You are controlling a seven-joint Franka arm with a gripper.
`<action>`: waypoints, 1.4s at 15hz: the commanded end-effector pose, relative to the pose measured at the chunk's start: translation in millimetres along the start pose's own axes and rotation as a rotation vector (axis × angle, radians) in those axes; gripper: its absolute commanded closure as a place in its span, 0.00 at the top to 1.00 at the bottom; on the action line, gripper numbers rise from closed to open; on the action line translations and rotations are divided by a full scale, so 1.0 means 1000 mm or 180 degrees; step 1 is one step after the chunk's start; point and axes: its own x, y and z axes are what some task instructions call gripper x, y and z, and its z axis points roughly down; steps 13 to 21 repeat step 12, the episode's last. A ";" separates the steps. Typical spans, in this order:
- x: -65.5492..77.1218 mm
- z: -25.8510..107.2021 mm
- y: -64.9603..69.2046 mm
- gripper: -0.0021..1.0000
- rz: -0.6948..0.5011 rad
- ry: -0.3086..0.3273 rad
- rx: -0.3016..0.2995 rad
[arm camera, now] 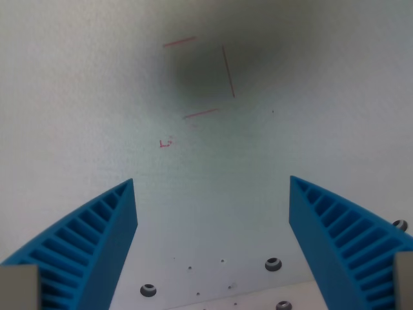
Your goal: Move in base positive z
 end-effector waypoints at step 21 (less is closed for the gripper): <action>-0.001 -0.062 0.001 1.00 0.0001 0.0013 0.0002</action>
